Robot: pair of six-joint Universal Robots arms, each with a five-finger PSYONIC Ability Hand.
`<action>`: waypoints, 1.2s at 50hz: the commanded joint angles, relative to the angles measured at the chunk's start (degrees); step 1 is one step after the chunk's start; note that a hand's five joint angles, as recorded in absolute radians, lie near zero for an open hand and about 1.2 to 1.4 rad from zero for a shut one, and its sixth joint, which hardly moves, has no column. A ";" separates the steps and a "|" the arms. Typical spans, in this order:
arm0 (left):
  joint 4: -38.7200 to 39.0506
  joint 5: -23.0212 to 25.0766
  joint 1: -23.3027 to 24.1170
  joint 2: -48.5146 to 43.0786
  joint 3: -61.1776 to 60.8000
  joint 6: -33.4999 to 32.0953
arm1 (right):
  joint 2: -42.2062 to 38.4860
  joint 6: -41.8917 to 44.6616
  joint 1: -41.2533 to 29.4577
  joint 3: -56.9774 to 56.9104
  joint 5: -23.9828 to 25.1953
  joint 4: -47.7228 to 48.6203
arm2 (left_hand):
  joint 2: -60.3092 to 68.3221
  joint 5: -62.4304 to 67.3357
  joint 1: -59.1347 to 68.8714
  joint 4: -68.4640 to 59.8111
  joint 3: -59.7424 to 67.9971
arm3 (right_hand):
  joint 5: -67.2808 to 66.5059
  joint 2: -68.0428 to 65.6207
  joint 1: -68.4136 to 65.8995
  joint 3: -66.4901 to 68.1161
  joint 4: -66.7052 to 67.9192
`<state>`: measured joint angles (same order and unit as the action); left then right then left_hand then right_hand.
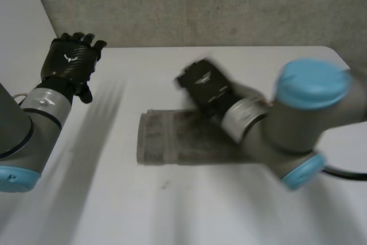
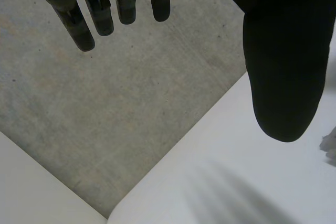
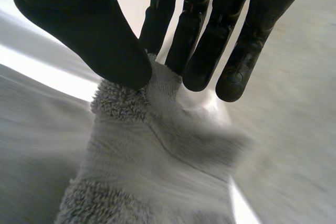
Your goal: Fold the towel.
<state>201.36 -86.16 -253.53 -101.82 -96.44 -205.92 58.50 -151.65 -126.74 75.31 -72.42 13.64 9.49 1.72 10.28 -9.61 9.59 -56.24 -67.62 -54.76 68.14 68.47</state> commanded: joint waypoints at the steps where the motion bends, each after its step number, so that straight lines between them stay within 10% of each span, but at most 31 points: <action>1: 0.00 0.02 0.14 -0.74 -0.50 0.70 | -11.46 0.30 -9.04 -4.29 -0.62 0.34 | 0.51 -1.72 -0.28 -0.39 0.41 | -13.76 -12.38 -25.24 11.86 11.53; 7: 0.08 0.02 1.54 -1.71 0.29 0.61 | -13.14 0.13 -10.72 -4.47 -0.62 0.25 | 0.51 -1.72 -0.28 -0.39 0.41 | -13.76 -12.38 -25.24 11.86 11.53; 9: 0.08 0.02 2.16 -2.33 0.64 0.70 | -12.18 -0.05 -10.63 -3.77 -0.62 -0.36 | 0.51 -1.72 -0.28 -0.39 0.41 | 39.86 41.24 28.37 -41.76 -42.08; 11: 0.17 -0.15 3.73 -3.64 2.47 0.70 | -11.22 -0.14 -10.29 -3.24 -0.97 -1.15 | 0.51 -1.72 -0.28 -0.39 0.41 | 56.24 57.62 44.76 -58.14 -58.47; 32: -9.48 -6.20 18.06 -17.18 11.98 9.05 | 6.98 -7.10 18.70 19.94 -1.32 -10.74 | 0.72 -1.50 -0.07 -0.60 0.63 | 56.06 57.44 44.58 -57.96 -58.28; 38: -13.35 -8.06 18.86 -15.87 11.89 13.51 | 6.55 0.72 22.85 26.20 -1.06 -5.74 | 0.72 -1.50 -0.07 -0.60 0.63 | 14.40 15.78 2.92 -16.31 -16.63; 41: -14.85 -7.97 18.42 -11.93 12.06 19.13 | 5.06 2.14 23.20 26.12 -1.84 -3.63 | 0.72 -1.50 -0.07 -0.60 0.63 | -13.66 -12.28 -25.14 11.76 11.44; 50: -15.91 -7.62 15.61 -1.62 12.33 29.97 | 8.39 2.15 21.36 23.30 -3.87 3.76 | 0.72 -1.50 -0.07 -0.60 0.63 | -13.76 -12.38 -25.24 11.86 11.53; 60: -15.47 -7.80 9.72 5.58 14.09 30.76 | 3.13 2.50 -3.05 12.15 -2.99 3.24 | 0.56 -1.67 -0.24 -0.43 0.46 | -13.76 -12.38 -25.24 11.86 11.53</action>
<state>185.67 -93.72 -240.89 -98.96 -83.30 -174.97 66.82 -149.76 -116.96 93.03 -76.38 17.76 9.48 1.72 10.28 -9.61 9.58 -56.41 -67.42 -51.97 67.80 68.41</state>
